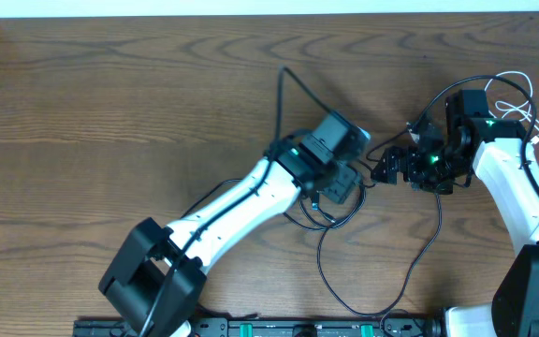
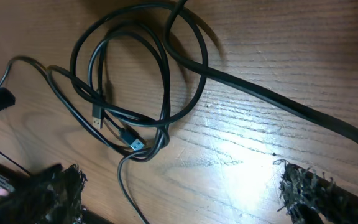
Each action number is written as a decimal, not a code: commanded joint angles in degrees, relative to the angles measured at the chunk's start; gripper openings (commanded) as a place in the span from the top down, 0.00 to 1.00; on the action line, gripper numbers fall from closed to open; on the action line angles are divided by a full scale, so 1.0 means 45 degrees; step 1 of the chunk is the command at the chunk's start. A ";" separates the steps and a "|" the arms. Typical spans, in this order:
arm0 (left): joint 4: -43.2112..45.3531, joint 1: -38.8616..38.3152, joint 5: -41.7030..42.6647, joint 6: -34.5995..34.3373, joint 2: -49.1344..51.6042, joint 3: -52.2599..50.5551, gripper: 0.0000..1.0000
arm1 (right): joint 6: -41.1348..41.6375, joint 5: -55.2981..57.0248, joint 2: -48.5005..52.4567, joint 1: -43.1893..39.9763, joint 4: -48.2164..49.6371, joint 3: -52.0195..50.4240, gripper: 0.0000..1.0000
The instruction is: Untangle cables
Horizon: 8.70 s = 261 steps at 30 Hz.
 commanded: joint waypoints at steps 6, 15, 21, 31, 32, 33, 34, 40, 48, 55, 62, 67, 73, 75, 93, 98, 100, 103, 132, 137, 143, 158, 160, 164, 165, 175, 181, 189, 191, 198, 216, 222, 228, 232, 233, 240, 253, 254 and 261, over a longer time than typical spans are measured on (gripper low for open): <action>0.0102 -0.0495 -0.1219 0.4007 0.0437 0.0092 0.36 | -0.0068 0.0262 -0.0214 -0.0097 0.0141 -0.0092 0.01; 0.1409 -0.0491 -0.1214 0.3988 0.1321 0.0092 0.36 | 0.1428 0.1627 -0.0214 -0.0466 0.0661 -0.0092 0.01; 0.1681 -0.0495 -0.1209 0.3983 0.1583 0.0092 0.36 | 0.2108 0.1622 -0.0214 -0.1632 0.1059 -0.0126 0.01; 0.1919 -0.0491 -0.1127 0.4041 0.2545 0.0083 0.36 | 0.2273 0.1617 -0.0214 -0.2322 0.1341 -0.0505 0.01; 0.2030 -0.0491 -0.1132 0.4041 0.2560 0.0083 0.36 | 0.2273 0.1617 -0.0214 -0.2322 0.1433 -0.0563 0.01; 0.2205 -0.0491 -0.1137 0.4041 0.2565 0.0083 0.35 | 0.2278 0.1617 -0.0214 -0.2322 0.1574 -0.0661 0.01; 0.2380 -0.0491 -0.1137 0.4036 0.2565 0.0083 0.36 | 0.2278 0.1613 -0.0214 -0.2322 0.1695 -0.0758 0.01; 0.3162 -0.0466 -0.1137 0.4031 0.2778 0.0083 0.35 | 0.2220 0.1467 -0.0214 -0.2322 0.2293 -0.1443 0.01; 0.3866 -0.0466 -0.1447 0.4187 0.3400 0.0083 0.36 | 0.1685 0.0520 -0.0214 -0.2317 0.2395 -0.1525 0.01; 0.4736 -0.0466 -0.2900 0.4755 0.3400 0.0083 0.82 | 0.1685 0.0520 -0.0214 -0.2322 0.2395 -0.1525 0.01; 0.3662 -0.0466 -0.2895 0.3623 0.2764 0.0083 0.93 | 0.0379 -0.1200 -0.0228 -0.2322 0.2035 -0.1525 0.01; 0.2093 -0.0238 -0.2890 0.1496 0.0967 0.0083 0.92 | -0.2147 -0.4240 -0.0243 -0.2322 0.1511 -0.1525 0.02; -0.0175 0.0811 -0.0695 -0.0427 -0.1535 0.0083 0.92 | -0.3823 -0.5882 -0.0243 -0.2113 0.0811 -0.1525 0.04; -0.0675 0.1122 0.0350 -0.0442 -0.1987 0.0083 0.92 | -0.4473 -0.6411 -0.0243 -0.1880 0.0656 -0.1525 0.04; -0.3385 0.3813 0.3123 -0.4993 -0.2404 0.0083 0.92 | -0.6062 -0.8704 -0.0238 0.0811 0.1428 -0.1525 0.23; -0.3405 0.3842 0.3429 -0.5280 -0.2229 0.0078 0.92 | -0.6057 -0.7956 -0.0238 0.1282 0.2006 -0.1525 0.37; -0.3444 0.3842 0.3623 -0.5285 -0.2142 0.0078 0.92 | -0.5727 -0.7339 -0.0238 0.1438 0.2307 -0.1525 0.43; -0.3483 0.3842 0.3653 -0.5357 -0.2001 0.0078 0.92 | -0.4313 -0.5916 -0.0238 0.1554 0.3050 -0.1525 0.44; -0.3483 0.3847 0.3691 -0.5377 -0.1661 0.0078 0.92 | -0.2871 -0.1666 -0.1404 0.4726 0.3580 0.0180 0.22; -0.3492 0.3847 0.3701 -0.5561 -0.1661 0.0078 0.92 | -0.2871 -0.0636 -0.1379 0.5566 0.3818 -0.0126 0.50; -0.3483 0.3847 0.3701 -0.5566 -0.1661 0.0078 0.92 | -0.2657 0.0029 -0.1379 0.6407 0.4133 -0.0491 0.50; -0.3478 0.3847 0.4333 -0.5566 -0.1661 0.0078 0.92 | -0.1671 0.2681 -0.1379 0.7684 0.7116 -0.2113 0.67; -0.3478 0.3847 0.4376 -0.5566 -0.1661 0.0078 0.92 | -0.1666 0.2662 -0.1379 0.7684 0.7247 -0.2186 0.67; -0.3478 0.3847 0.4371 -0.5576 -0.1661 0.0078 0.92 | -0.1103 0.2652 -0.1379 0.7684 0.7227 -0.2205 0.69; -0.3473 0.3847 0.4371 -0.5610 -0.1661 0.0078 0.92 | -0.0986 0.2657 -0.1379 0.7694 0.7223 -0.2220 0.69; -0.3473 0.3847 0.4357 -0.5605 -0.1661 0.0078 0.92 | -0.0816 0.2613 -0.1379 0.8131 0.7383 -0.2866 0.71; -0.3483 0.3847 0.4357 -0.5605 -0.1661 0.0078 0.92 | -0.0325 0.2511 -0.1719 0.7985 0.7849 -0.2739 0.99; -0.3478 0.3847 0.4153 -0.5605 -0.1661 0.0078 0.92 | -0.0131 0.1564 -0.4172 0.7567 0.7747 -0.2628 0.99; -0.3478 0.3847 0.3934 -0.5605 -0.1661 0.0078 0.92 | -0.0053 0.1564 -0.4945 0.7436 0.7601 -0.2628 0.99; -0.3478 0.3847 0.3779 -0.5600 -0.1661 0.0078 0.92 | -0.0058 0.1569 -0.7698 0.6819 0.6824 -0.2628 0.99; -0.4056 0.3847 0.2191 -0.5605 -0.1651 0.0078 0.93 | 0.3191 0.6523 -1.1040 0.4099 0.5134 -0.2628 0.99; -0.4056 0.3847 0.1962 -0.5605 -0.1651 0.0078 0.92 | 0.3526 0.7597 -1.0637 0.4070 0.3871 -0.2628 0.99; -0.4051 0.3847 0.1962 -0.5605 -0.1651 0.0078 0.92 | 0.3599 0.6980 -0.9782 0.4080 0.3162 -0.2628 0.99; -0.4056 0.3847 0.1962 -0.5605 -0.1651 0.0078 0.92 | 0.3706 0.6188 -0.8927 0.4080 0.2657 -0.2628 0.98; -0.4056 0.3847 0.1962 -0.5605 -0.1651 0.0078 0.92 | 0.3706 0.6003 -0.8684 0.4085 0.2545 -0.2633 0.96; -0.4061 0.3847 0.1962 -0.5605 -0.1651 0.0078 0.92 | 0.3415 0.5357 -0.7164 0.4104 0.2234 -0.2628 0.44; -0.4061 0.3847 0.1972 -0.5610 -0.1651 0.0078 0.92 | 0.0772 0.2118 -0.6591 0.4104 0.3390 -0.1991 0.10; -0.4070 0.3842 0.1991 -0.5605 -0.1651 0.0078 0.92 | 0.0670 0.2123 -0.6373 0.4104 0.3434 -0.1996 0.11; -0.4158 0.3842 0.2171 -0.5600 -0.1651 0.0078 0.92 | -0.0636 0.0296 -0.4488 0.4483 0.4464 -0.1996 0.14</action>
